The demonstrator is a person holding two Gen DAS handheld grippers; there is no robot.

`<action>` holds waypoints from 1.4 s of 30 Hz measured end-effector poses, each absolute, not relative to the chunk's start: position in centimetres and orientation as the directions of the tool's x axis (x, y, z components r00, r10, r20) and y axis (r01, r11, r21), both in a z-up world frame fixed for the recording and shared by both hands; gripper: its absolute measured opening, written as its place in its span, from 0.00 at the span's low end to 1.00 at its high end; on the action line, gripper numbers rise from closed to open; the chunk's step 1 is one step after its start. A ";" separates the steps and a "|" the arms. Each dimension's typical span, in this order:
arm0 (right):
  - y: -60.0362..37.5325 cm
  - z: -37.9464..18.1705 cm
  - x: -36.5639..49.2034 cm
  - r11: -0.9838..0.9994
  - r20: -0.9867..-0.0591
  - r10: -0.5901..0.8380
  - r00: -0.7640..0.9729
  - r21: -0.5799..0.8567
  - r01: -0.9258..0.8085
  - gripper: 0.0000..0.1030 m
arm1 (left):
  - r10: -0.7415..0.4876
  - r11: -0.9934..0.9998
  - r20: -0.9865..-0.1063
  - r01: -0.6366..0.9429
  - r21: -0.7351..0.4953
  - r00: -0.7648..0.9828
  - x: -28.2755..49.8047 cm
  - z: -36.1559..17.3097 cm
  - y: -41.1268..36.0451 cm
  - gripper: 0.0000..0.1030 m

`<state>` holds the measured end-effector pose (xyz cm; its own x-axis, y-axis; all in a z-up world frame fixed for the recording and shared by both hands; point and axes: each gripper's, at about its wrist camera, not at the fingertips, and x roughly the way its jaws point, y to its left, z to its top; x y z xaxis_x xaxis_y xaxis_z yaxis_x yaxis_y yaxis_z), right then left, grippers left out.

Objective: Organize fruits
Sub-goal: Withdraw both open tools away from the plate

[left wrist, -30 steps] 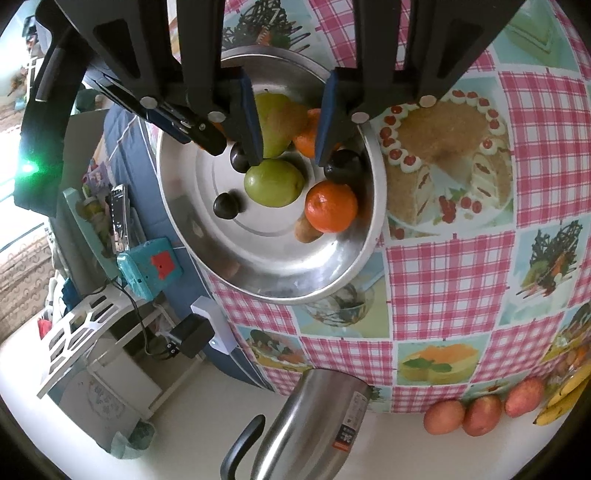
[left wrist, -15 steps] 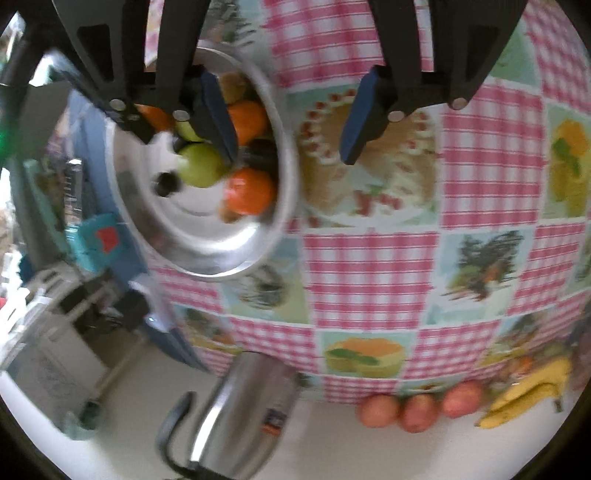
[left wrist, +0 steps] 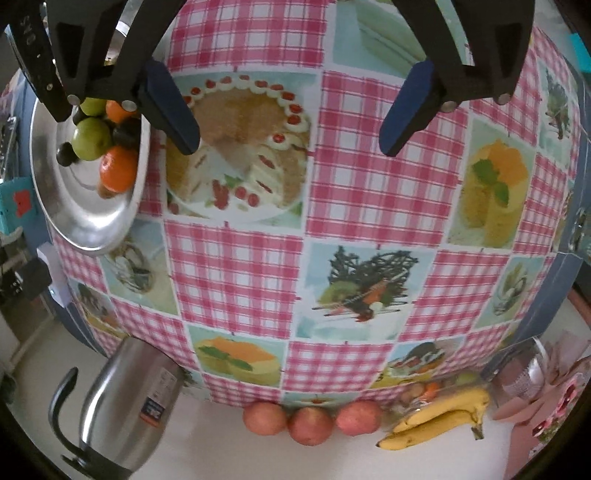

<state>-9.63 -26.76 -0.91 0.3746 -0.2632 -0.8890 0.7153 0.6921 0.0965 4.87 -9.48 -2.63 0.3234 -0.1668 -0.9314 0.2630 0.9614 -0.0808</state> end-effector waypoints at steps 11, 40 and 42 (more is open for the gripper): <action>-24.7 -1.1 -8.4 0.762 -0.881 -0.259 0.395 0.064 0.644 0.85 | -0.127 0.943 -0.895 0.332 0.024 0.428 4.4 -1.9 -10.3 1.00; -18.4 2.3 -11.1 0.851 -0.833 -0.241 0.498 0.066 0.522 0.86 | 0.074 0.965 -0.805 0.160 0.206 0.588 -1.7 3.2 -0.9 1.00; -18.5 2.3 -11.1 0.849 -0.833 -0.243 0.497 0.066 0.524 0.86 | 0.076 0.963 -0.811 0.168 0.210 0.581 -1.9 3.1 -0.9 1.00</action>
<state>-11.09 -18.46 2.32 0.4973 -0.2425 -0.8330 0.5244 0.8489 0.0659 -1.89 -0.87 3.07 0.5805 0.0759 -0.8107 0.1675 0.9632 0.2102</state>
